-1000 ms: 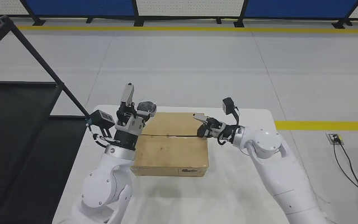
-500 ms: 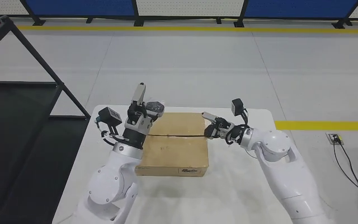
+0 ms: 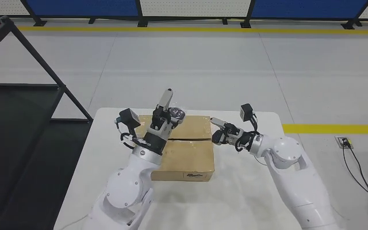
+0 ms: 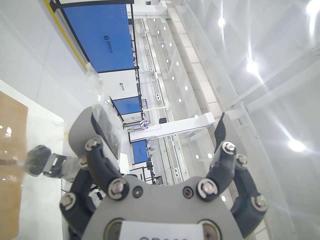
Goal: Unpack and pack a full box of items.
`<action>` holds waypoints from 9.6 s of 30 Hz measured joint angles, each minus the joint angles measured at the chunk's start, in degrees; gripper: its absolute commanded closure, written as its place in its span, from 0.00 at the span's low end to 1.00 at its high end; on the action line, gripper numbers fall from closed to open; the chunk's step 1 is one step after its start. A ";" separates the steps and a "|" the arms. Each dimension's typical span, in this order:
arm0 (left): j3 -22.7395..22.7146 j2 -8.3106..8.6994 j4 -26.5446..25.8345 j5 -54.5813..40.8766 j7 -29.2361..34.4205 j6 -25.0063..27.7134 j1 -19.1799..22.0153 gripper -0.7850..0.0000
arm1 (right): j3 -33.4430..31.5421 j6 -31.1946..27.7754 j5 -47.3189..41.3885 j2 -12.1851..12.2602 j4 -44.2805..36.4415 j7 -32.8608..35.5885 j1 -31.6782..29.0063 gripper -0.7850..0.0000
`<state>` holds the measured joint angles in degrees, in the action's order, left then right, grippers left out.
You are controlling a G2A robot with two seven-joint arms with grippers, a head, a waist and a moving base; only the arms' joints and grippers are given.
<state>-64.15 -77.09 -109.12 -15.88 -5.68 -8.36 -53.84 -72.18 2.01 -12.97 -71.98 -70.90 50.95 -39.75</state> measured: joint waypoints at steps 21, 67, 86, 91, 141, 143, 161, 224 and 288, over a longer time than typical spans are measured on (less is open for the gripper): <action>6.53 -2.75 7.26 3.04 0.31 -1.34 4.45 0.00 | -4.81 -3.35 -2.80 1.60 -2.81 -1.43 -4.90 0.00; -25.15 -2.17 -10.07 3.65 8.56 -0.35 -12.27 0.00 | -12.77 -7.61 -1.02 5.41 -9.17 3.53 -13.75 0.00; -32.26 -1.24 -6.84 1.99 15.21 -2.31 -19.41 0.00 | -12.75 -7.73 -1.06 5.39 -9.19 3.47 -13.74 0.00; -33.85 -1.18 -7.15 0.25 14.07 -1.62 -19.72 0.00 | -11.33 -8.96 2.42 5.48 -9.60 1.44 -13.94 0.00; -39.47 1.36 -3.04 -2.70 18.83 -3.24 -21.93 0.00 | 0.93 -3.59 10.37 5.72 -11.81 5.32 -2.18 1.00; -39.44 1.42 -3.10 -2.92 18.89 -3.11 -22.19 0.00 | 1.36 -2.48 10.45 5.69 -12.55 5.15 -1.68 1.00; -37.43 1.93 -4.33 -3.11 19.57 -2.10 -21.91 0.00 | 3.17 1.75 11.28 6.00 -15.65 5.95 -0.24 1.00; -22.67 4.66 15.90 2.93 30.97 -16.98 -5.17 1.00 | 2.91 0.79 9.63 6.29 -13.16 5.41 -0.28 1.00; -18.63 5.06 20.03 -2.51 25.39 -15.69 -2.71 1.00 | 9.45 0.77 7.70 5.38 -18.73 1.43 5.45 1.00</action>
<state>-82.78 -72.03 -89.08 -18.39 19.71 -24.05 -56.55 -62.73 2.78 -5.27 -66.60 -89.63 52.38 -34.30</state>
